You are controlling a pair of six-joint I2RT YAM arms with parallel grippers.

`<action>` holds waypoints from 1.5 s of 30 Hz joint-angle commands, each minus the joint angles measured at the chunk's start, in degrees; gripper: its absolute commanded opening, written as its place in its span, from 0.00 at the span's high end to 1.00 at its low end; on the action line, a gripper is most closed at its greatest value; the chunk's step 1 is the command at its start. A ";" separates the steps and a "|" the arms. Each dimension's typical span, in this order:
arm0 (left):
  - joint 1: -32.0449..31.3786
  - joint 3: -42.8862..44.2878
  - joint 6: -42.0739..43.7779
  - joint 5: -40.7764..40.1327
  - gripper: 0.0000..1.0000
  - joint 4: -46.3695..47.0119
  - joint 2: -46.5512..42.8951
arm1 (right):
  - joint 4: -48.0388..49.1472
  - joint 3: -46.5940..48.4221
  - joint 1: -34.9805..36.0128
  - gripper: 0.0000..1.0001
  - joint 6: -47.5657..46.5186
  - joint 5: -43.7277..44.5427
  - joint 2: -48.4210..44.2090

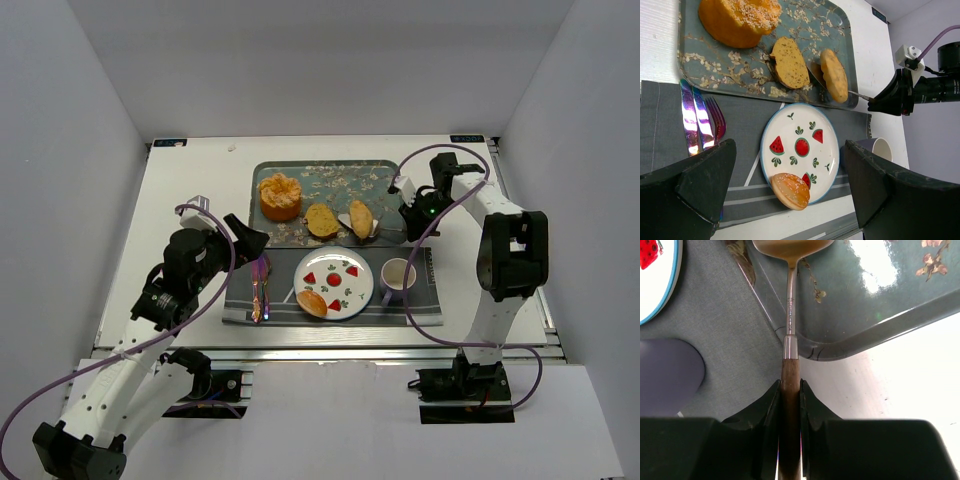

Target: Place the bread

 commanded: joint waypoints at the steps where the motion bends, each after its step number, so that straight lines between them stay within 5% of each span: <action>1: 0.26 0.68 0.13 0.31 0.02 1.06 -0.12 | -0.15 2.13 -0.04 1.00 -2.92 -3.09 -3.52; 30: 0.26 -0.46 -0.31 0.31 0.02 1.06 -1.18 | 18.39 -20.81 10.33 1.00 -18.13 8.25 -23.99; 38: 0.26 -0.28 -0.31 0.23 0.02 0.80 -1.44 | 27.24 -20.46 9.63 1.00 -9.89 7.01 -25.40; 45: 0.26 -0.20 -0.23 0.31 0.02 0.89 -1.44 | 34.66 -14.85 9.89 1.00 4.19 19.22 -17.68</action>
